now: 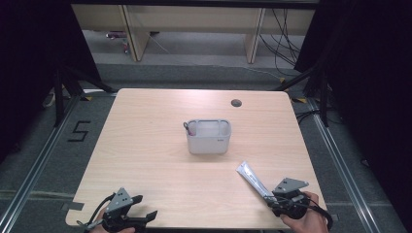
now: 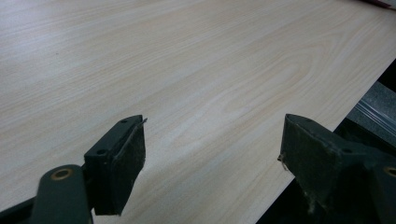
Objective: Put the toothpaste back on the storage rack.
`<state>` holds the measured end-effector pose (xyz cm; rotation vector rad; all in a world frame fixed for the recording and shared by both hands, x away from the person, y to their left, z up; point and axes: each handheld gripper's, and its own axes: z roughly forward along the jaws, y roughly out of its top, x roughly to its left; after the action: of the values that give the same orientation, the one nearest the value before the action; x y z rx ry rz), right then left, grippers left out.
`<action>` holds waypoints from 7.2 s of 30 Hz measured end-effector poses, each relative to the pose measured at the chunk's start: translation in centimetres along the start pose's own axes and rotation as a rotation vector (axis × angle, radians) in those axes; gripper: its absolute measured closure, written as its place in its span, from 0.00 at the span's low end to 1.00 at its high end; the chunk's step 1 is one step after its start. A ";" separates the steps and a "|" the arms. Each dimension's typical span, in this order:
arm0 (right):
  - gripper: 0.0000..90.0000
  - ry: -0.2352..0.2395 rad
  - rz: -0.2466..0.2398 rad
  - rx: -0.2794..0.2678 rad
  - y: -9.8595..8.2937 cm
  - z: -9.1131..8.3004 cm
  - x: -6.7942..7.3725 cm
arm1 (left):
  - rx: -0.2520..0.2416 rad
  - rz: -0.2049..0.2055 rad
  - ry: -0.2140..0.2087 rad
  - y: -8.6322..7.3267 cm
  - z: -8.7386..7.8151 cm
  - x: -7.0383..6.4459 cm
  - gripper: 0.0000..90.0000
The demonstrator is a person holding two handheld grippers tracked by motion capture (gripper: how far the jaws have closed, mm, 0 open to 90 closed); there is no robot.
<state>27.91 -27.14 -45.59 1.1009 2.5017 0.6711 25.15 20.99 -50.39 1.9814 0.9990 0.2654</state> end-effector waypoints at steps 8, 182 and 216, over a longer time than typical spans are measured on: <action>0.63 -0.004 -0.021 0.054 1.4 0.9 -0.4 | 0.001 0.002 0.005 0.0 0.1 0.1 0.24; 0.85 0.187 0.148 -0.628 22.2 4.2 -3.8 | -0.014 -0.007 -0.030 -0.1 0.0 0.0 0.25; 0.85 0.179 0.165 -0.621 26.3 9.9 -2.8 | -0.014 -0.009 -0.035 -0.2 -0.1 -0.3 0.25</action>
<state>50.14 -10.83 -39.46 1.0348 2.0962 1.5205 24.84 20.87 -50.45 1.9621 0.9809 0.2317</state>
